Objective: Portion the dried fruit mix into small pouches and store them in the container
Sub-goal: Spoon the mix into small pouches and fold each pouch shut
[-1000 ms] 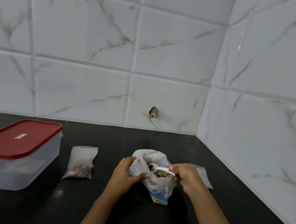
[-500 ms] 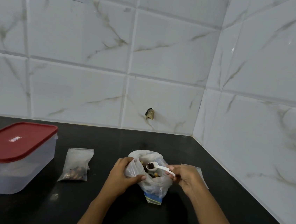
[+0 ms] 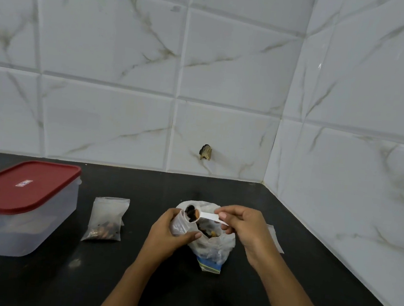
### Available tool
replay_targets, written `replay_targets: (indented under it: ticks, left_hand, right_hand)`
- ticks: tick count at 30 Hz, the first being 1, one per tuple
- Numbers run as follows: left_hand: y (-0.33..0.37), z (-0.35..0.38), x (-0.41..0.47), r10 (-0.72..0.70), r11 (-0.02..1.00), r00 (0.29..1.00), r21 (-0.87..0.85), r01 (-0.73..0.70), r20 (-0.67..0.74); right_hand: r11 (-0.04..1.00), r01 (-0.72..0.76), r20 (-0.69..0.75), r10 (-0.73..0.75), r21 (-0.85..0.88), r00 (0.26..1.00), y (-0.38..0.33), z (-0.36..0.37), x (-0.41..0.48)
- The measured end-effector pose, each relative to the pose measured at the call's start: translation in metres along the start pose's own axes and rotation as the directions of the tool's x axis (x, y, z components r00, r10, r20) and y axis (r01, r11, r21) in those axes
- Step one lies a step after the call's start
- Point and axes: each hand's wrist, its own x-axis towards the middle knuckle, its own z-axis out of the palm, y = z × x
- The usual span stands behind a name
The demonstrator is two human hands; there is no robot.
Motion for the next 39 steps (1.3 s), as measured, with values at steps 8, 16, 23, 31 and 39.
replay_targets:
  ticks: [8, 16, 23, 31, 39]
  left_hand:
    - [0.009, -0.001, -0.008, 0.009, 0.992, 0.999, -0.124, -0.015, -0.046]
    - [0.011, 0.0, -0.011, 0.014, 0.981, 0.999, -0.191, -0.02, -0.034]
    - [0.014, 0.001, -0.012, 0.017, 0.99, 0.991, -0.136, -0.036, -0.132]
    - [0.002, 0.003, 0.0, 0.003, 1.0, 0.993, 0.022, -0.001, -0.115]
    - [-0.003, 0.004, 0.006, -0.005, 0.999, 0.998, 0.048, 0.008, -0.062]
  right_hand:
    - [0.837, 0.335, 0.075, -0.337, -0.432, 0.938, -0.011, 0.013, -0.015]
    - [0.821, 0.355, 0.047, -0.375, -0.448, 0.926, -0.009, 0.011, -0.018]
    - [0.921, 0.129, -0.167, -0.202, -0.368, 0.965, 0.011, 0.002, 0.007]
    - [0.696, 0.142, -0.006, -0.205, -0.704, 0.979, 0.026, 0.024, 0.03]
    - [0.638, 0.256, 0.161, -0.204, -0.726, 0.966, 0.021, 0.023, 0.033]
